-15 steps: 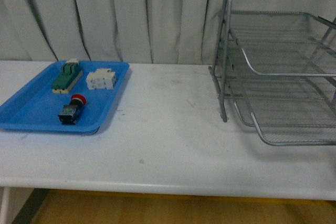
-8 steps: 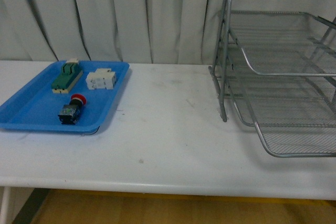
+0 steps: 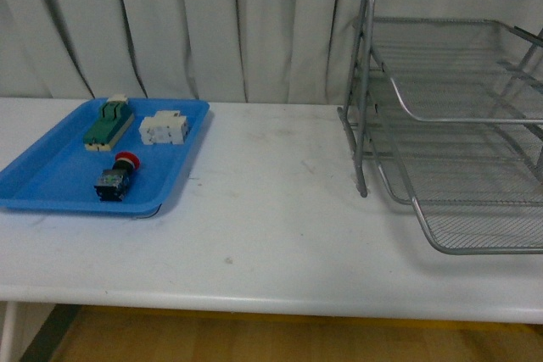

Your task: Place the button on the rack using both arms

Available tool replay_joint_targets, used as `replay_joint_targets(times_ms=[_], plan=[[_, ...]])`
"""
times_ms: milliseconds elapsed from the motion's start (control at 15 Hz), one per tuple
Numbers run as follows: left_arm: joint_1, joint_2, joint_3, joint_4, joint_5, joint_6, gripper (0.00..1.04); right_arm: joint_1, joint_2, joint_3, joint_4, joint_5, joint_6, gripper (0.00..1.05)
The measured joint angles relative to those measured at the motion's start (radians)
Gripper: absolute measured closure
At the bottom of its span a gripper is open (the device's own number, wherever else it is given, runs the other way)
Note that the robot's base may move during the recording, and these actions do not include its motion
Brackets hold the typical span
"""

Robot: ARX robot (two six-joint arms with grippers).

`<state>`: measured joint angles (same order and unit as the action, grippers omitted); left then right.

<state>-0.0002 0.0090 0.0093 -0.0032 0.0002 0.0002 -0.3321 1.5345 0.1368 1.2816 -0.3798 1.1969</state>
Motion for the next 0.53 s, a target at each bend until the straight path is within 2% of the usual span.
replay_joint_targets(times_ms=[133, 200, 267, 333, 400, 533], plan=[[0.000, 0.000, 0.000, 0.000, 0.000, 0.000, 0.07, -0.064, -0.354, -0.026, -0.143, -0.082, -0.107, 0.06], [0.000, 0.000, 0.000, 0.000, 0.000, 0.000, 0.07, -0.121, -0.537, -0.030, -0.276, -0.137, -0.146, 0.06], [0.000, 0.000, 0.000, 0.000, 0.000, 0.000, 0.07, -0.134, -0.690, -0.003, -0.502, -0.101, -0.272, 0.14], [0.000, 0.000, 0.000, 0.000, 0.000, 0.000, 0.07, -0.131, -0.881, 0.012, -0.725, -0.084, -0.542, 0.29], [0.000, 0.000, 0.000, 0.000, 0.000, 0.000, 0.07, -0.101, -1.015, 0.011, -0.883, -0.051, -0.789, 0.42], [0.000, 0.000, 0.000, 0.000, 0.000, 0.000, 0.07, 0.014, -1.153, -0.019, -1.021, 0.049, -1.066, 0.66]])
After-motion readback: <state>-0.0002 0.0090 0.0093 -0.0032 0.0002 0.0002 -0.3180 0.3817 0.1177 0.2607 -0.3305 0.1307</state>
